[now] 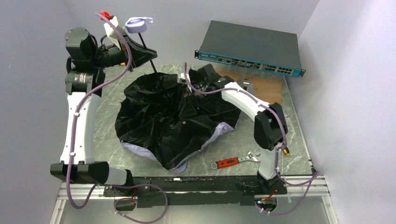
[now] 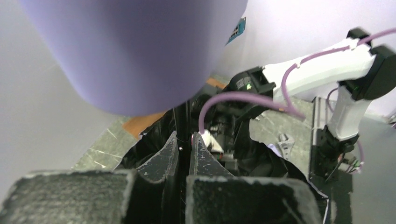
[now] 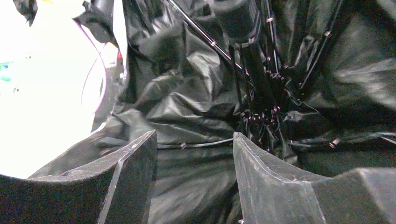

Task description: Open the umbrella

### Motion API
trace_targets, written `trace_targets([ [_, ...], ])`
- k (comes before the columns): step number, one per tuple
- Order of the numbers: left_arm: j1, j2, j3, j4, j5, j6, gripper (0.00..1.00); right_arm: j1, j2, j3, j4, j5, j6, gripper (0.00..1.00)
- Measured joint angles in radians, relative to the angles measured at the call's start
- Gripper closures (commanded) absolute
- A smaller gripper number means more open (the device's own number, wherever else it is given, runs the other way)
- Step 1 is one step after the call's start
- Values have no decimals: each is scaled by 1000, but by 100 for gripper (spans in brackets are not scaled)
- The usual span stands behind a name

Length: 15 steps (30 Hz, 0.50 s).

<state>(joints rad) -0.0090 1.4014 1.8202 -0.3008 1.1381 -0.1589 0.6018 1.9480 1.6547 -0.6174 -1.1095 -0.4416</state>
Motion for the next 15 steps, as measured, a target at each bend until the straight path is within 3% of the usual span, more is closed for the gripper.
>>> trace_targets([
  [3,-32,-58,-37,-65,-19,117,100,-1,-49,2,114,2,141,32],
  [7,-90,-132,-71,-150,-55,259,100,-6,-158,2,389,37,394,24],
  [9,-101,-149,-72,-174,-64,297,100,-6,-209,12,509,66,484,11],
  [15,-114,-135,-72,-205,-82,339,100,14,-212,97,686,154,578,11],
])
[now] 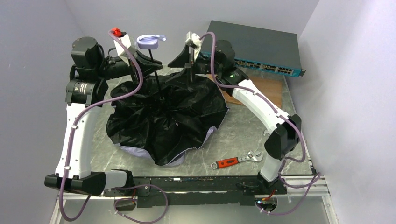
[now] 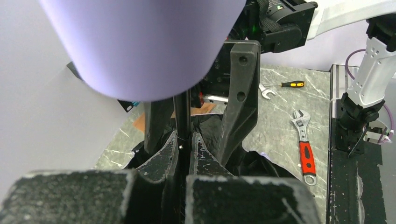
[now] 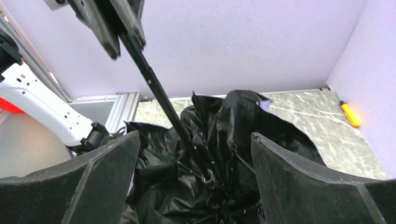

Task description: Open the umbrella

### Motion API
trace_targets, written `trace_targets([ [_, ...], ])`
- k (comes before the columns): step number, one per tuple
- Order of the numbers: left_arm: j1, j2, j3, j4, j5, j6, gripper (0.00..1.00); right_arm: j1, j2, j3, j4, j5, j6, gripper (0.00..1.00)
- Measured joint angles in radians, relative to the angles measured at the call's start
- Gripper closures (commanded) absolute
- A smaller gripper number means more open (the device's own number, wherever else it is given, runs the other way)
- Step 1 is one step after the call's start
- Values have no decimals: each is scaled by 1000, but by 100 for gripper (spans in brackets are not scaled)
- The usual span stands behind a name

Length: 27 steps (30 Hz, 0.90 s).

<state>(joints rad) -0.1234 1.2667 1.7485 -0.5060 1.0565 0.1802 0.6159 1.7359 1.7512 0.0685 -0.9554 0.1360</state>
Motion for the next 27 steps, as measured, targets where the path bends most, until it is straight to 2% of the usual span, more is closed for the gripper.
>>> trace_targets([
  [6,-5,40,3,-6,-8,-11,100,50,89,32,38,7,25,13],
  [8,-5,55,14,-4,-8,-22,100,73,111,32,36,8,15,17],
  [9,-5,64,24,-3,-8,-28,100,84,118,32,34,10,7,22],
  [10,-5,71,32,-2,-9,-33,100,95,122,32,29,18,-4,31],
  [11,-5,79,43,0,-10,-36,100,105,122,32,25,31,-14,45],
  [14,-5,85,58,0,-10,-38,100,127,122,35,25,70,-42,98],
  [15,-5,85,58,-2,-6,-45,94,129,124,37,24,94,-55,100],
  [16,-6,81,58,-3,-16,-49,80,127,127,39,32,99,-77,100],
  [17,-3,81,57,11,-34,-76,58,127,129,39,42,98,-102,100],
  [18,5,81,48,32,-32,-105,41,131,129,39,45,103,-113,100],
  [19,30,69,17,87,-30,-133,34,135,130,39,47,114,-102,100],
  [24,239,-54,-219,290,-23,-267,27,110,130,16,106,172,26,100],
  [27,332,-142,-377,301,-50,-203,29,89,130,-9,177,208,95,100],
])
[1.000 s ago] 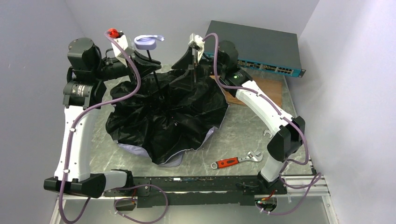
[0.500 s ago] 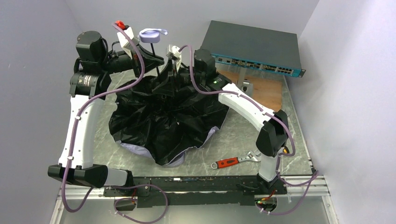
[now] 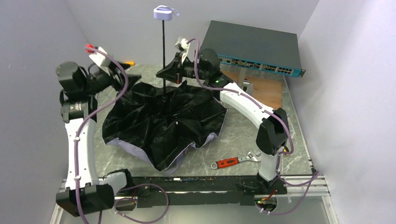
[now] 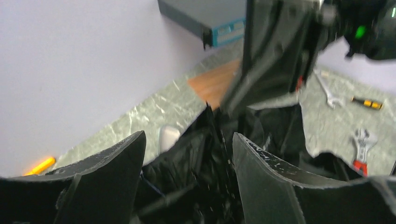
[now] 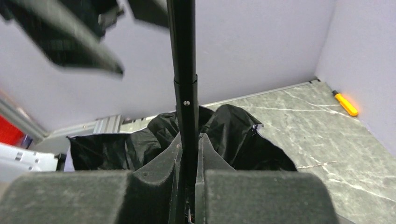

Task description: Open the umbrella

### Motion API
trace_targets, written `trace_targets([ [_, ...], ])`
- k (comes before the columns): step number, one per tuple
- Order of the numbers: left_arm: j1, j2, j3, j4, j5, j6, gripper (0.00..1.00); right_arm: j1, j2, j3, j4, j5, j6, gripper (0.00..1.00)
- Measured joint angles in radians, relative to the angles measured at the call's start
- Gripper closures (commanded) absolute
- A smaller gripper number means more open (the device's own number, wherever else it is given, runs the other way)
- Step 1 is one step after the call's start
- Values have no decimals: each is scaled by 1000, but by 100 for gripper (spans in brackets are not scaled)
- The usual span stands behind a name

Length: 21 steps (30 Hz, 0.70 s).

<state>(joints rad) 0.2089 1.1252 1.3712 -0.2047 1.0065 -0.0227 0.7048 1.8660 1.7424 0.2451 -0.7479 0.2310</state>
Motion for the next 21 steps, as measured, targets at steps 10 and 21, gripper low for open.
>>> trace_targets([
  [10,-277,-57,-195,-127,-201,363,43,-14,0,-29,181,69,139,100],
  [21,-417,73,-191,-78,-378,451,74,-3,0,-12,225,95,191,100],
])
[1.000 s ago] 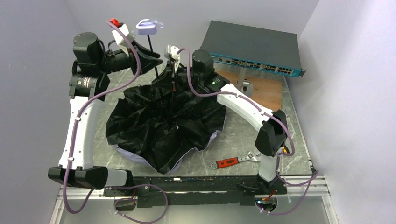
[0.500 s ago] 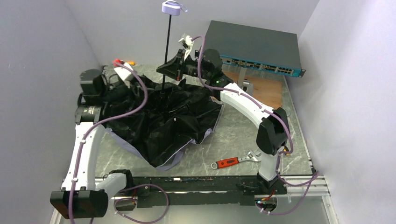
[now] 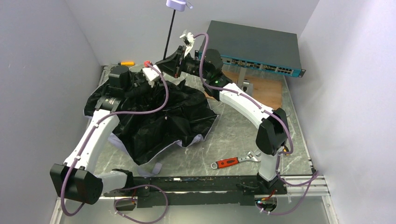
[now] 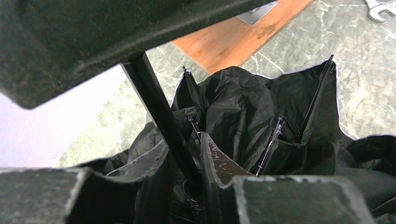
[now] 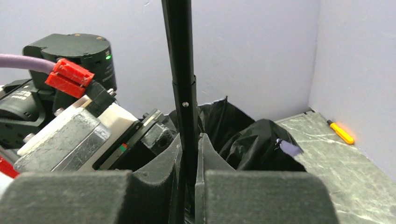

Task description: Open the umbrella

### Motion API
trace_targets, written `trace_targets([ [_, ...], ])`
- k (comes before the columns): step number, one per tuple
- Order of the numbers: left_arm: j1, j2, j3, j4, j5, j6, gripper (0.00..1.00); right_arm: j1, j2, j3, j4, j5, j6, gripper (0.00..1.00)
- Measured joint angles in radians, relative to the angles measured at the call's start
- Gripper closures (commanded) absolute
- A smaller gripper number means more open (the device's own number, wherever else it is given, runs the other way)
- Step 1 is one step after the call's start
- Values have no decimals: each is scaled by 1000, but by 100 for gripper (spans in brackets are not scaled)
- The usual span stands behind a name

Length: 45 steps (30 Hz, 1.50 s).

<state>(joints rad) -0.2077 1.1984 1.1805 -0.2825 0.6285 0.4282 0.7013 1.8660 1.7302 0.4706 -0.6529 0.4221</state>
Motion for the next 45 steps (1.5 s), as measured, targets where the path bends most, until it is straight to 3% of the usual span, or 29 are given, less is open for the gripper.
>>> trace_targets([
  [5,29,8,-8,29,-11,4,75,1,0,7,-13,49,-8,100],
  [9,101,10,-10,30,10,32,64,6,1,8,-39,82,-14,100],
  [16,186,-10,-93,41,81,135,62,27,26,10,-72,105,0,100],
  [25,211,22,-95,42,135,233,56,29,35,10,-74,133,23,100],
  [30,219,53,-77,41,140,258,65,28,49,19,-74,153,27,100],
  [35,235,101,-18,23,148,274,68,20,89,72,-62,169,46,100],
  [38,241,118,22,6,163,279,91,15,90,76,-35,176,54,100],
  [40,248,121,53,-14,177,278,100,14,90,76,-6,175,62,100],
  [45,271,114,131,-68,221,278,100,14,88,75,73,168,80,100],
])
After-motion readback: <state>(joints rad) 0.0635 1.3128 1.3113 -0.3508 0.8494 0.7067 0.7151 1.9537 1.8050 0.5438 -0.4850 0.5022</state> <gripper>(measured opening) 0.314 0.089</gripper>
